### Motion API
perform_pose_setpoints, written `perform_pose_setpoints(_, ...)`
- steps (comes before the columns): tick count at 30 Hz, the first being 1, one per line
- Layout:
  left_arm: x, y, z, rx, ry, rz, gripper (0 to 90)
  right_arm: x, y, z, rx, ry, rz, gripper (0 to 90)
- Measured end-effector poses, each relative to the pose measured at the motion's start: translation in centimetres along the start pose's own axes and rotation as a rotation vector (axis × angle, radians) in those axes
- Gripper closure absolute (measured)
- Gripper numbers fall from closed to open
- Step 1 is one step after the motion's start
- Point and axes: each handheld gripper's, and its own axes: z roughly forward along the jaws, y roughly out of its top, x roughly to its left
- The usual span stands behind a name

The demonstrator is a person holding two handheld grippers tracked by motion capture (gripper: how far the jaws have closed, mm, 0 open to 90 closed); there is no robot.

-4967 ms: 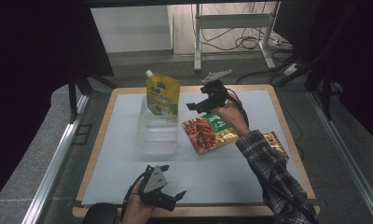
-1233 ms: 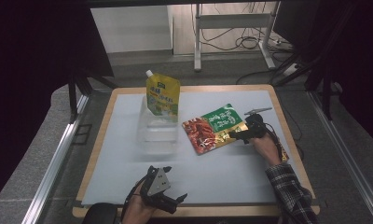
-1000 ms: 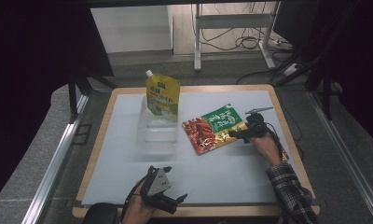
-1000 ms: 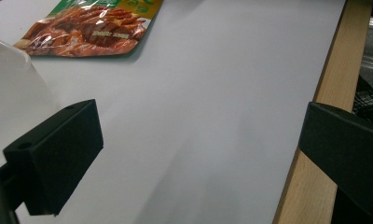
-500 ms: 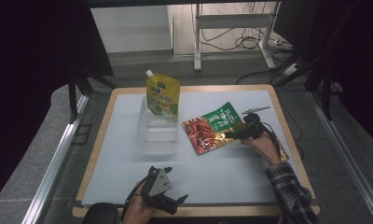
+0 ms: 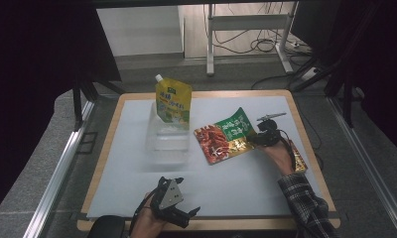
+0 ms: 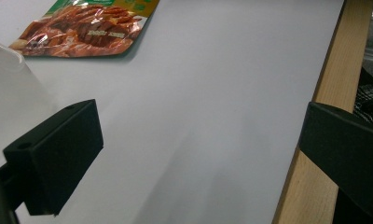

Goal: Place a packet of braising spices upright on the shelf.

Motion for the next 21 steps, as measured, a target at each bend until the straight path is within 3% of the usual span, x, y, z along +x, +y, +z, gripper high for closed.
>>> perform_pose_setpoints(6, 0.0, 0.0, 0.0, 0.002, 0.000, 0.003, 0.0, 0.1, 0.0, 0.2, 0.011, -0.027, -0.011, 80.1)
perform_pose_setpoints(11, 0.0, 0.0, 0.0, 0.003, 0.000, 0.005, 0.0, 0.4, 0.2, 0.1, 0.023, -0.054, -0.028, 87.9)
perform_pose_setpoints(21, -0.1, 0.0, 0.0, 0.006, 0.004, 0.009, 0.0, 1.2, 0.6, -0.8, -0.017, -0.067, -0.076, 88.6)
